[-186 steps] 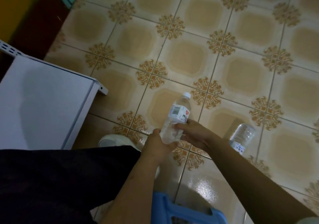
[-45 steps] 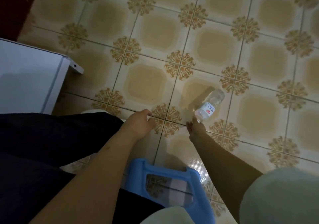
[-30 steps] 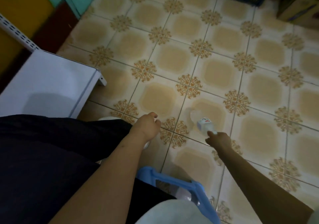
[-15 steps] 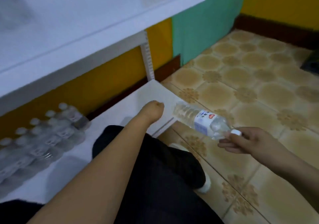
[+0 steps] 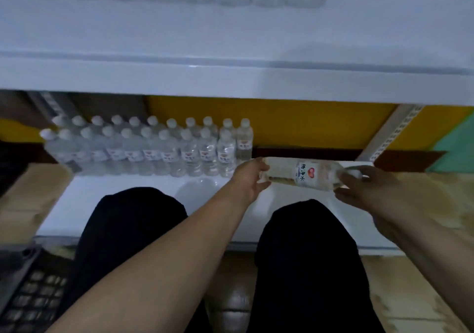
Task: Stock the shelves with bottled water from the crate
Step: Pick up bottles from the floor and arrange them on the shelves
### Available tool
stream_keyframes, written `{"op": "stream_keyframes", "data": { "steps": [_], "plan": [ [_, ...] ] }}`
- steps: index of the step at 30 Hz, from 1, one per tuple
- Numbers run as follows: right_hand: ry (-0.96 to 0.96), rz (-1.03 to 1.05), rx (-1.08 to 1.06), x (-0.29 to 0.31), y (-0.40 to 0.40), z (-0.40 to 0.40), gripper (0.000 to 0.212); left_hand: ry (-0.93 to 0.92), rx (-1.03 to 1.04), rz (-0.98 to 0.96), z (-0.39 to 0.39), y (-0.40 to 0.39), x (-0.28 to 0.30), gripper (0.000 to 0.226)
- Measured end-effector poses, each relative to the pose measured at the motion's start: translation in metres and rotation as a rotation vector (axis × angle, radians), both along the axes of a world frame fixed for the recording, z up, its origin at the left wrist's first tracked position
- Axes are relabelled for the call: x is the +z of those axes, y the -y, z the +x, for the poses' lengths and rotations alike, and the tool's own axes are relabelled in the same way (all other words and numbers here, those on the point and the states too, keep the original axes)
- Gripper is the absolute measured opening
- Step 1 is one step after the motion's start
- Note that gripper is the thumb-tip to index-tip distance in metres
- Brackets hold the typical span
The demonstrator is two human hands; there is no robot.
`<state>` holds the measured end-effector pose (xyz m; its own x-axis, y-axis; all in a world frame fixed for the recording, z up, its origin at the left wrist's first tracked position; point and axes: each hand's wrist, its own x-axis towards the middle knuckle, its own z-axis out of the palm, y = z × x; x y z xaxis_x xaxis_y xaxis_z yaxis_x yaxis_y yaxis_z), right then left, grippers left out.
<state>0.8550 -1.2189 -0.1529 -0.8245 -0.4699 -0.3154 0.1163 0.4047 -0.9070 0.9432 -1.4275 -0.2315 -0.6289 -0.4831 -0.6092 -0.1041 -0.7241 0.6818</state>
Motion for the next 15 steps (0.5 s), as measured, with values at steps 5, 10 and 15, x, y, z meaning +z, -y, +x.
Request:
{"op": "stream_keyframes", "data": {
  "steps": [5,10,15],
  "plan": [
    [0.051,-0.015,-0.034,-0.022,0.081,-0.014,0.032,0.060,0.154,0.073,0.011,0.039,-0.049,0.042],
    [-0.282,0.205,0.142,-0.032,0.154,-0.038,0.048,0.491,-0.232,-0.414,0.014,0.079,-0.055,0.044],
    [-0.685,0.437,0.339,-0.051,0.216,-0.047,0.044,0.724,-0.428,-1.568,-0.002,0.141,-0.019,0.046]
  ]
}}
